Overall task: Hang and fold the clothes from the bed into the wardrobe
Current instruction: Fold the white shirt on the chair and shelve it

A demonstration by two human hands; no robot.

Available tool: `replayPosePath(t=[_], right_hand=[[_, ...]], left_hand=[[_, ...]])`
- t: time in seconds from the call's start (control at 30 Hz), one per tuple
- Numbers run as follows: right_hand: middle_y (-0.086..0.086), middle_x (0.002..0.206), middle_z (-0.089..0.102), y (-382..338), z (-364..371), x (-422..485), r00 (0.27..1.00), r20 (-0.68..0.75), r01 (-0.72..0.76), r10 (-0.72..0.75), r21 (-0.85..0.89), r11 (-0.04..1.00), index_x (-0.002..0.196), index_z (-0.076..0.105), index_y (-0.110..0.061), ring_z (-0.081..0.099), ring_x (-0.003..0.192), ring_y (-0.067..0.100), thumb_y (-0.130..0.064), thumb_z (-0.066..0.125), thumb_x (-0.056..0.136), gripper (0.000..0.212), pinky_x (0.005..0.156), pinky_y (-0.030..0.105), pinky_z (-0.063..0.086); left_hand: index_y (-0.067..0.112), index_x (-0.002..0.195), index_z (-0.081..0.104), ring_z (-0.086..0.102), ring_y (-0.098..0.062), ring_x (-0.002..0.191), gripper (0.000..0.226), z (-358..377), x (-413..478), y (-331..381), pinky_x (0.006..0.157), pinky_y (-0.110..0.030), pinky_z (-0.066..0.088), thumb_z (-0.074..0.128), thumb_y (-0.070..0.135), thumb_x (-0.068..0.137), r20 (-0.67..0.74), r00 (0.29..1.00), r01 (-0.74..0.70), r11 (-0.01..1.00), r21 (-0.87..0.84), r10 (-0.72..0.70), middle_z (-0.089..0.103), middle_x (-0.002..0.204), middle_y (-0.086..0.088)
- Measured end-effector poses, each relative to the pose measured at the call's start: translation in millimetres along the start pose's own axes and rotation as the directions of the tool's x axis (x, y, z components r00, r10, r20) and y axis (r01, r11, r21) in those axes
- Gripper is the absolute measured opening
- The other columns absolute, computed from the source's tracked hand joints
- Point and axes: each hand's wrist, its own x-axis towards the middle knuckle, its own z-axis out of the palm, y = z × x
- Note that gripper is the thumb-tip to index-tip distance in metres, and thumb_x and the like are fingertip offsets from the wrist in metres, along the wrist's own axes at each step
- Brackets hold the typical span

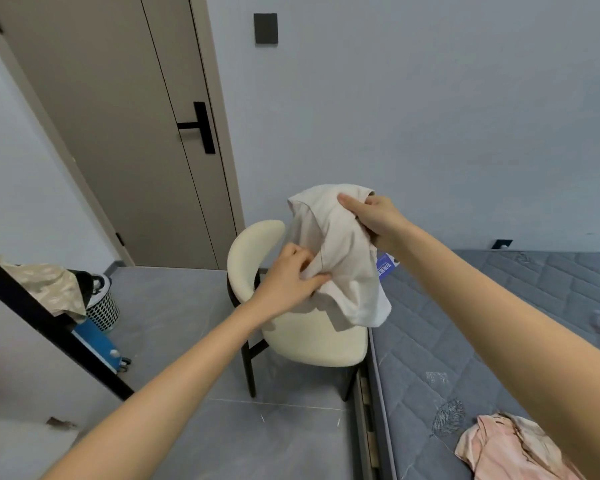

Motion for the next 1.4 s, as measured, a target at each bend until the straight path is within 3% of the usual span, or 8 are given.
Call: replayPosePath(t=[0.13, 0.23, 0.37, 0.63, 0.8, 0.97, 1.17, 1.4], right_hand=[[0.011, 0.108, 0.065, 0.2, -15.1, 8.9, 0.998, -0.032, -0.050, 0.051, 0.046, 0.998, 0.119, 0.058, 0.000, 0.065, 0.096, 0.021, -0.029, 0.052, 0.098, 0.036, 0.086, 0.035, 0.052], [-0.001, 0.086, 0.055, 4.6, -26.6, -5.2, 0.938, 0.320, -0.158, 0.134, 0.047, 0.986, 0.103, 0.060, -0.016, 0.058, 0.062, 0.007, -0.032, 0.056, 0.096, 0.017, 0.055, 0.023, 0.050], [-0.003, 0.128, 0.059, 31.2, -38.4, -22.1, 0.812, 0.562, -0.140, 0.159, -0.076, 0.987, 0.135, 0.039, -0.030, 0.061, 0.116, 0.021, -0.019, 0.079, 0.078, 0.070, 0.078, 0.039, 0.057], [0.013, 0.107, 0.069, 65.8, -24.2, -24.0, 0.936, 0.345, 0.158, -0.070, -0.233, 0.960, 0.117, 0.056, 0.000, 0.068, 0.097, 0.023, -0.007, 0.064, 0.090, 0.029, 0.085, 0.041, 0.058], [0.002, 0.082, 0.061, 63.8, -27.8, -18.2, 0.990, 0.111, 0.098, -0.083, -0.142, 0.985, 0.110, 0.058, -0.004, 0.060, 0.067, 0.005, -0.004, 0.051, 0.095, 0.017, 0.055, 0.017, 0.048], [0.008, 0.090, 0.054, 56.9, -36.9, -10.0, 0.991, -0.060, 0.111, -0.119, -0.123, 0.986, 0.108, 0.059, -0.004, 0.048, 0.082, 0.019, -0.009, 0.045, 0.095, 0.019, 0.072, 0.031, 0.038], [0.007, 0.084, 0.047, 26.1, -36.9, -5.6, 0.989, 0.022, 0.143, -0.145, 0.059, 0.988, 0.099, 0.060, -0.015, 0.041, 0.078, 0.021, -0.011, 0.048, 0.098, 0.013, 0.069, 0.032, 0.035], [0.005, 0.079, 0.046, 12.9, -33.3, -10.6, 0.978, 0.150, 0.100, -0.141, 0.251, 0.963, 0.100, 0.059, -0.011, 0.046, 0.068, 0.016, -0.007, 0.045, 0.099, 0.014, 0.061, 0.023, 0.049]], left_hand=[[0.009, 0.097, 0.060, 0.056, -0.004, 0.080, 0.021, -23.5, 14.4, 10.9, 0.073, -0.021, 0.042, 0.056, 0.029, 0.096, 0.107, 0.994, 0.019, 0.920, -0.392, 0.025, 0.060, 0.087, 0.007], [0.008, 0.108, 0.060, 0.062, -0.011, 0.090, 0.026, -33.3, 28.7, 15.4, 0.080, -0.026, 0.049, 0.052, 0.030, 0.098, 0.057, 0.993, 0.118, 0.823, -0.556, -0.104, 0.066, 0.101, -0.005], [0.006, 0.103, 0.057, 0.056, -0.016, 0.084, 0.017, -24.5, 43.1, 12.3, 0.073, -0.026, 0.044, 0.052, 0.022, 0.098, 0.012, 0.963, 0.216, 0.741, -0.636, -0.270, 0.060, 0.093, -0.006], [0.012, 0.098, 0.054, 0.055, -0.018, 0.094, 0.014, -17.2, 45.6, -9.5, 0.086, -0.030, 0.046, 0.046, 0.023, 0.101, 0.140, 0.923, 0.304, 0.453, -0.838, -0.359, 0.056, 0.099, -0.010], [0.004, 0.120, 0.057, 0.055, -0.018, 0.097, 0.034, -31.4, 44.3, -41.9, 0.077, -0.026, 0.041, 0.040, 0.027, 0.102, -0.187, 0.825, 0.327, 0.720, -0.612, -0.533, 0.061, 0.114, -0.008], [0.009, 0.113, 0.047, 0.052, -0.029, 0.110, 0.033, -44.6, 31.5, -83.1, 0.080, -0.032, 0.035, 0.053, 0.036, 0.093, -0.362, 0.753, 0.485, 0.835, -0.259, -0.549, 0.052, 0.117, -0.010], [0.060, 0.138, 0.013, 0.003, -0.025, 0.141, 0.112, -22.1, 16.2, -70.7, 0.112, -0.048, 0.014, 0.073, 0.076, 0.046, 0.250, 0.922, 0.193, 0.912, 0.361, -0.294, 0.003, 0.154, 0.006], [0.033, 0.145, 0.017, 0.045, -0.001, 0.118, 0.108, 65.3, 13.6, -42.6, 0.098, -0.024, 0.040, 0.084, 0.045, 0.061, 0.299, 0.954, 0.046, 0.994, -0.099, -0.014, 0.043, 0.135, 0.017]])
